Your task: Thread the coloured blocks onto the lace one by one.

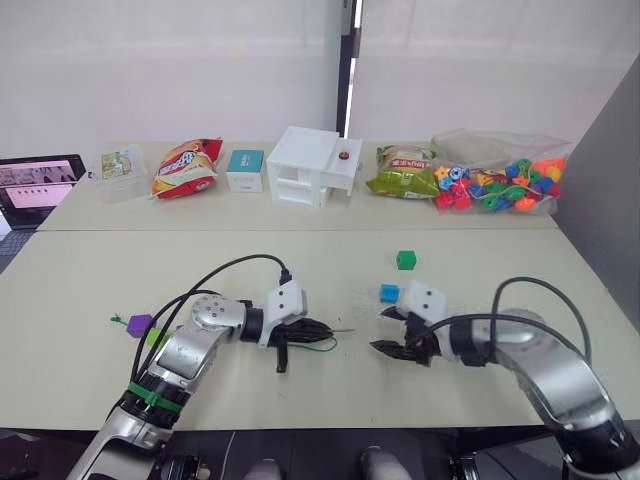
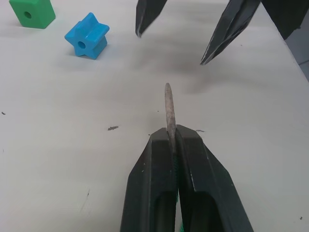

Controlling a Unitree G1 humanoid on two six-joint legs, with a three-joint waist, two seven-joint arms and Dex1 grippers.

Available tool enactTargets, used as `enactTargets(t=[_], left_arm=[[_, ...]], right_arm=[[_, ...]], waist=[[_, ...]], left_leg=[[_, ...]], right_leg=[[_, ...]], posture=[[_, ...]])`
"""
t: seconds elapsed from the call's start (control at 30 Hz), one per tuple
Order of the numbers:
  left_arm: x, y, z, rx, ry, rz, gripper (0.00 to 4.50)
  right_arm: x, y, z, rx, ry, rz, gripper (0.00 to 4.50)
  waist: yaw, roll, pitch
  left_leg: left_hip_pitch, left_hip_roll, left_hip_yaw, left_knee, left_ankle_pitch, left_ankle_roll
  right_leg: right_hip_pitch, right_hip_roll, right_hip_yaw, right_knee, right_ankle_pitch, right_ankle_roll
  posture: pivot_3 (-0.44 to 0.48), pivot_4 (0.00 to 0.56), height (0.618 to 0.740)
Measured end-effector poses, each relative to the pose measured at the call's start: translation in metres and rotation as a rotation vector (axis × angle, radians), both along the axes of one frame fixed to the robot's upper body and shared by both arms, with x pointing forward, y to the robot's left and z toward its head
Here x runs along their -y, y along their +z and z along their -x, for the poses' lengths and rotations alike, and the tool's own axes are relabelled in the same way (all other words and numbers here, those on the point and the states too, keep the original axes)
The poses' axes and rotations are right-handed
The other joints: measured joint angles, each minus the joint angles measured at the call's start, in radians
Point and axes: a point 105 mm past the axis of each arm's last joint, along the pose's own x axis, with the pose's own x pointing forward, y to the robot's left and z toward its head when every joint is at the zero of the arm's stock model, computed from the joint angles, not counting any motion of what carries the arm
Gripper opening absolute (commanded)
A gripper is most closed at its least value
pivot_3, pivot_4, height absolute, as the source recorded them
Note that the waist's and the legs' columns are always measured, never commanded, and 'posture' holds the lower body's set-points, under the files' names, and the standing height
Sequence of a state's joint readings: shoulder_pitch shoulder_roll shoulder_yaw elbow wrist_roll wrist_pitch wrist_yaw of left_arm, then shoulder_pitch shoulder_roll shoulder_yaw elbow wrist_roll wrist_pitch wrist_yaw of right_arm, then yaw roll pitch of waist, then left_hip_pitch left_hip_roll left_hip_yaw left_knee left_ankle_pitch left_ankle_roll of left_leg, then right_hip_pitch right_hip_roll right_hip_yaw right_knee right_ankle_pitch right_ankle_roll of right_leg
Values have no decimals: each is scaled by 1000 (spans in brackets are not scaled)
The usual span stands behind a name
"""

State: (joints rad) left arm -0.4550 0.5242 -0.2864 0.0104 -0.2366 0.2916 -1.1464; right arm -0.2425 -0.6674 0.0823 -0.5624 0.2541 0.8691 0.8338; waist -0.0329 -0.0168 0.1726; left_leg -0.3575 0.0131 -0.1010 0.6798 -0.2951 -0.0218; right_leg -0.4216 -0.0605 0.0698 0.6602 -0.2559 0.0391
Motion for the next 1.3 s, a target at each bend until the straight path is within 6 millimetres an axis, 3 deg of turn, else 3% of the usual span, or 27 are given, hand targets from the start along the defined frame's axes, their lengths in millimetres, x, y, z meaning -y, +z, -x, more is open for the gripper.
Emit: enactTargets(t=[0.2, 0.4, 0.6, 1.07, 1.3], left_arm=[[-8, 1, 1, -10, 21, -7, 0], [-7, 3, 2, -21, 21, 7, 0], [-4, 3, 3, -25, 16, 17, 0], [6, 7, 7, -22, 9, 27, 0], [6, 7, 8, -15, 14, 30, 0]], right_arm=[[13, 1, 5, 23, -276, -190, 4452], [44, 16, -17, 140, -617, -341, 4452], [52, 7, -45, 142, -799, -369, 4452], [32, 5, -97, 166, -852, -348, 4452], [30, 8, -103, 179, -862, -342, 4452]], waist=[[-2, 0, 0], [-6, 0, 0], [-14, 1, 0], [-14, 1, 0], [-13, 1, 0]], left_leg=[[0, 0, 0, 0, 0, 0], [1, 0, 0, -1, 0, 0], [2, 0, 0, -2, 0, 0], [1, 0, 0, -2, 0, 0], [1, 0, 0, -2, 0, 0]], right_leg=[[0, 0, 0, 0, 0, 0], [0, 0, 0, 1, 0, 0], [0, 1, 1, 2, 0, 0], [-1, 0, 1, 2, 0, 0], [-1, 0, 1, 2, 0, 0]], posture=[[0, 150, 740], [0, 150, 740], [0, 150, 740], [0, 150, 740], [0, 150, 740]])
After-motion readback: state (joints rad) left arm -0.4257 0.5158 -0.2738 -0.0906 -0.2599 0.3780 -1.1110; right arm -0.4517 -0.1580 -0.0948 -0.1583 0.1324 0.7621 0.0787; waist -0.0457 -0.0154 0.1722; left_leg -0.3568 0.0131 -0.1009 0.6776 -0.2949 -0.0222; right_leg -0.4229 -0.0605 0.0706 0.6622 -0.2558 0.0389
